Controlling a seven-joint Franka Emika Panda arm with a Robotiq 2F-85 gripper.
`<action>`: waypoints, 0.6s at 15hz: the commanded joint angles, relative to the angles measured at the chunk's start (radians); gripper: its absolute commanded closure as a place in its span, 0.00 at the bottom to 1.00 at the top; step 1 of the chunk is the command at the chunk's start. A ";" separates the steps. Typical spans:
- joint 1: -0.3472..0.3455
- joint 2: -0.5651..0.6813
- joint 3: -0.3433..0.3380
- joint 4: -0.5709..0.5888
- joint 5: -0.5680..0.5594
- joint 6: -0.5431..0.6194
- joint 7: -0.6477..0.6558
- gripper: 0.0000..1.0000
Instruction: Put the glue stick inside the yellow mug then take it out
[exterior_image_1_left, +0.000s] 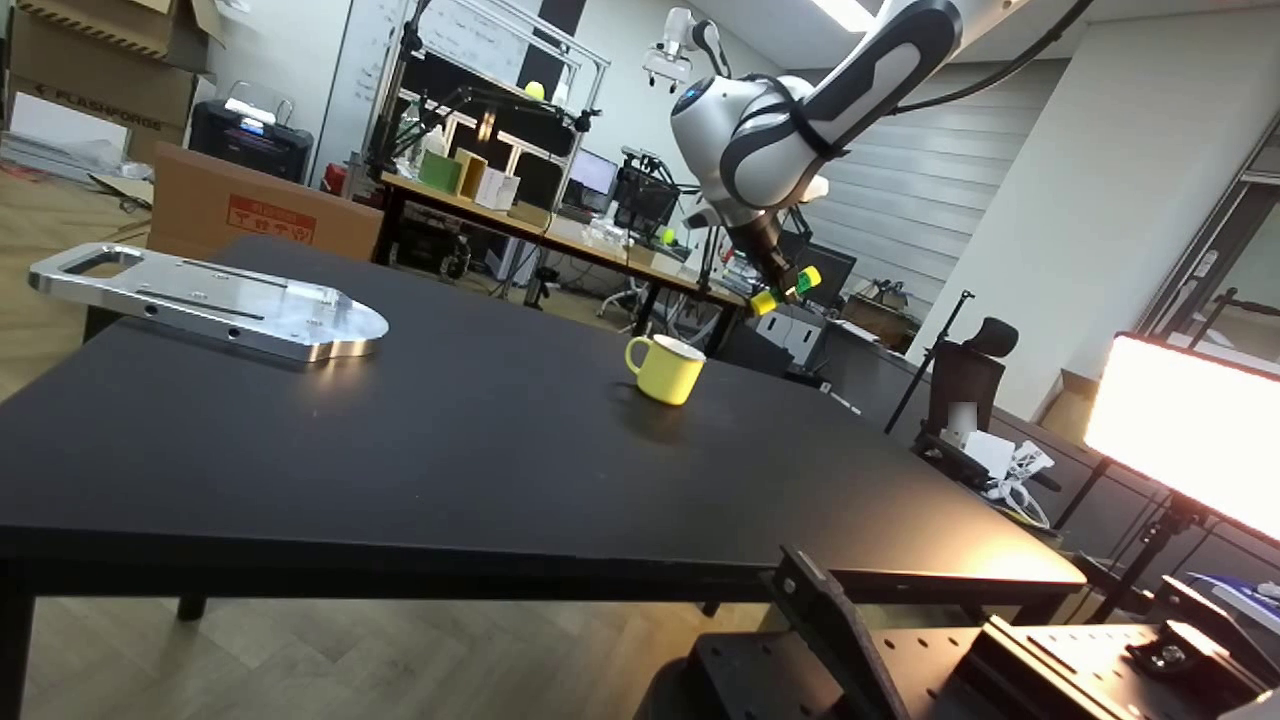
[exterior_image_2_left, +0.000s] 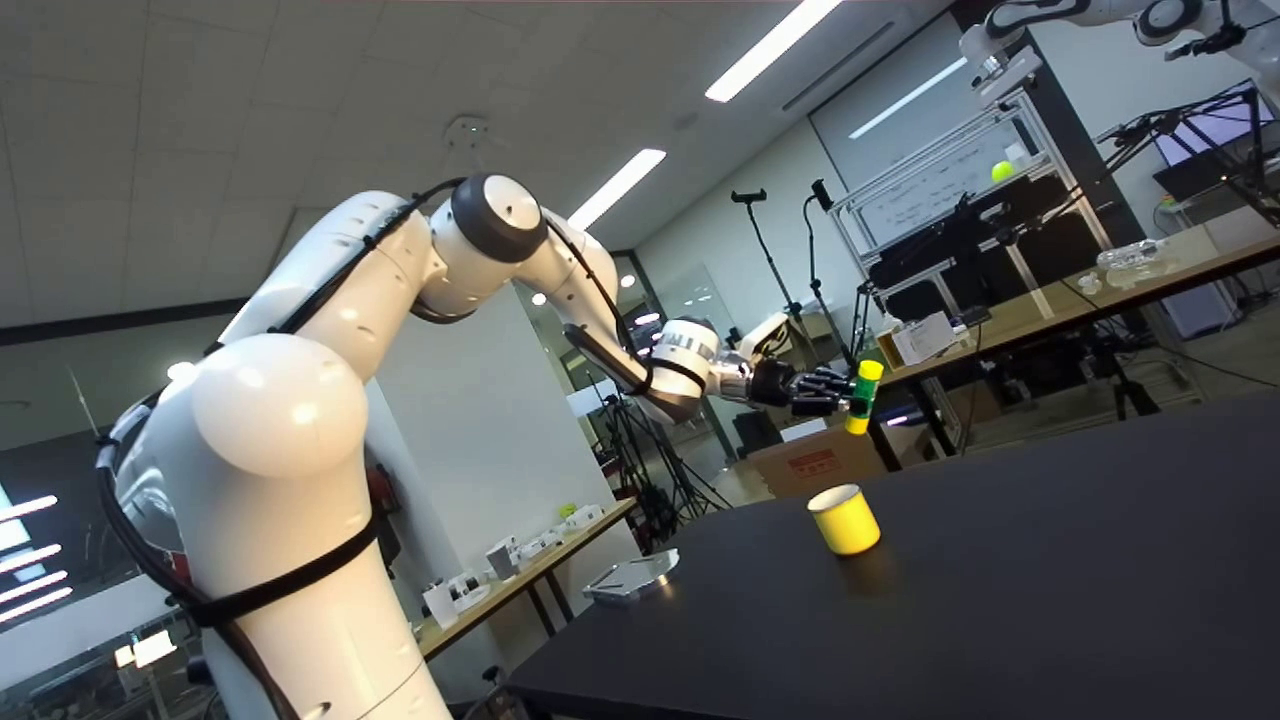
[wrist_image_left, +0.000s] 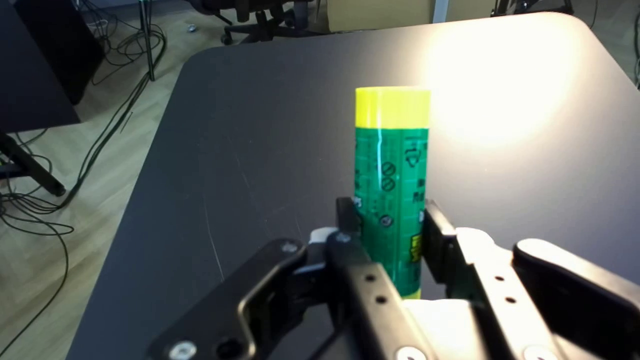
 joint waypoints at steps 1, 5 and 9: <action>-0.027 0.002 0.035 0.006 -0.021 -0.017 0.005 0.66; -0.007 0.043 0.031 0.058 -0.050 -0.033 -0.013 0.91; 0.043 0.128 0.043 0.141 -0.159 -0.055 -0.036 0.91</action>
